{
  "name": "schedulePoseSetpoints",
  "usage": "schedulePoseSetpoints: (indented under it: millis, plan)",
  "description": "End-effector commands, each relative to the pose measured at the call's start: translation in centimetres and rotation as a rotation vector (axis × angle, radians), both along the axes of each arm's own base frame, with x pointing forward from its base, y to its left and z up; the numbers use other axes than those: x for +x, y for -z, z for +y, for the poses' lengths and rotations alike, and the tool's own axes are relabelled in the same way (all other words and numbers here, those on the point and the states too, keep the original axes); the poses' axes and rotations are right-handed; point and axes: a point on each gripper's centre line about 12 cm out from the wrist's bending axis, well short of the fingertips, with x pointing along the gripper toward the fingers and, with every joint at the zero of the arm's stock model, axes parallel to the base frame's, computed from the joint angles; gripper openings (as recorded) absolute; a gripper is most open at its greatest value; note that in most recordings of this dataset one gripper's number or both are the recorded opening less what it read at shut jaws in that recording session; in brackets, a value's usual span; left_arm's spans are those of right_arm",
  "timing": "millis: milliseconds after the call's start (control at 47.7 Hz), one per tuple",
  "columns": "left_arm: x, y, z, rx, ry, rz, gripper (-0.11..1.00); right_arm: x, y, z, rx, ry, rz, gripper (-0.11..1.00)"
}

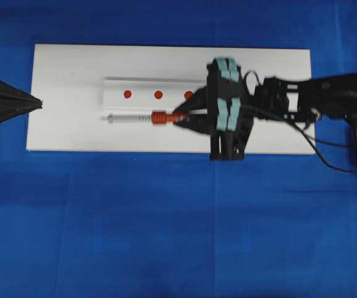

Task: Touch the tip of the soldering iron to the mark.
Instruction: 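Lift the soldering iron and carry it above the red dots, then lower the iron tip onto the leftmost red dot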

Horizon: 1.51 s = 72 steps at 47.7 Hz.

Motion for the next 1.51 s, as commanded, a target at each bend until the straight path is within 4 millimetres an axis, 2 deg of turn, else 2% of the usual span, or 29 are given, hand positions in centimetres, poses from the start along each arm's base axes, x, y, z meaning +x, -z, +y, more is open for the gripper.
schedulePoseSetpoints:
  millis: [0,147,440,692,1111,1489]
  plan:
    - [0.1,-0.5,0.0,0.001,0.001,-0.018,0.00,0.2,-2.5,-1.7,-0.026,0.027,-0.051,0.06]
    - [0.1,-0.5,0.0,0.001,0.002,-0.017,0.00,0.1,-2.9,-3.9,-0.064,0.041,-0.021,0.06]
    - [0.1,-0.5,0.0,0.001,0.002,-0.017,0.00,-0.3,-3.5,-6.6,-0.091,0.079,0.000,0.06]
    - [0.1,-0.4,0.0,0.001,0.001,-0.014,0.00,-0.4,-3.2,-6.5,-0.078,0.066,0.032,0.06]
    - [0.2,-0.5,0.0,0.001,0.001,-0.014,0.00,-1.8,-2.0,-7.3,-0.051,0.023,0.213,0.06]
    - [0.1,-0.4,0.0,0.001,0.001,-0.012,0.00,-1.7,-2.4,-7.4,-0.062,0.017,0.211,0.06]
